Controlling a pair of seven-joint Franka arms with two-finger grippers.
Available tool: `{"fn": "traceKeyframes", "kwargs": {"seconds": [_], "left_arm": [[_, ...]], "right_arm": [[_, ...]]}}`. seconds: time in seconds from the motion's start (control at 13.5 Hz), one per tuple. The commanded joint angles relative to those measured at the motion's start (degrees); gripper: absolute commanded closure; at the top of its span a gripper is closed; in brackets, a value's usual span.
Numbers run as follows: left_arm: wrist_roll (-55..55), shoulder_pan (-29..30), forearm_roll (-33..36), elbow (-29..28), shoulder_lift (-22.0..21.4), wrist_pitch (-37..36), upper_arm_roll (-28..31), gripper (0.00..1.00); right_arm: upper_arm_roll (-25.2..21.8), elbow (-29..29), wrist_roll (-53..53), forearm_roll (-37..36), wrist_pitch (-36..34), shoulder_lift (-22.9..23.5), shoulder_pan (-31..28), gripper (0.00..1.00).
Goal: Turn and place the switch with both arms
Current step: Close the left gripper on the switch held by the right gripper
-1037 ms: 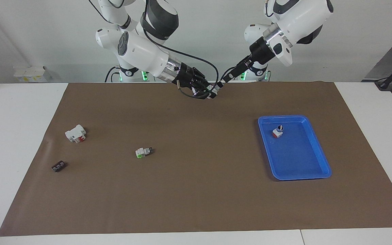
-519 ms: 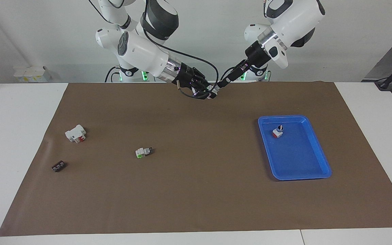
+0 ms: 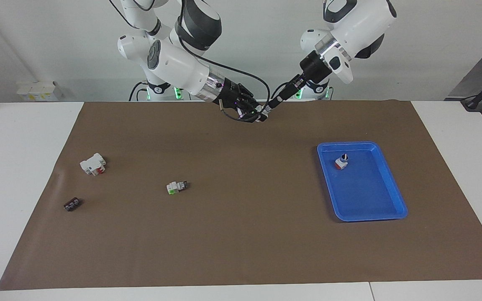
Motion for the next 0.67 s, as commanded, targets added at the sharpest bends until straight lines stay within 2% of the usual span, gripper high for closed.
{"fn": "traceKeyframes", "kwargs": {"seconds": [0.0,0.37,0.59], "left_arm": [[-0.50,-1.61,-0.75,-2.41,-1.43,-0.14,0.62,0.71],[-1.02,-1.00,-0.67,-2.32,-1.70,-4.01,0.88,0.71],[-1.55,-0.74,-0.67,-2.41,-1.70,-3.05,0.88,0.71]], "right_arm": [[0.32,-0.33,-0.74,0.42,1.17,-0.31,0.21,1.00],[0.32,-0.24,-0.74,0.42,1.43,-0.31,0.12,1.00],[0.32,-0.24,-0.65,0.60,2.22,-0.31,0.12,1.00]]}}
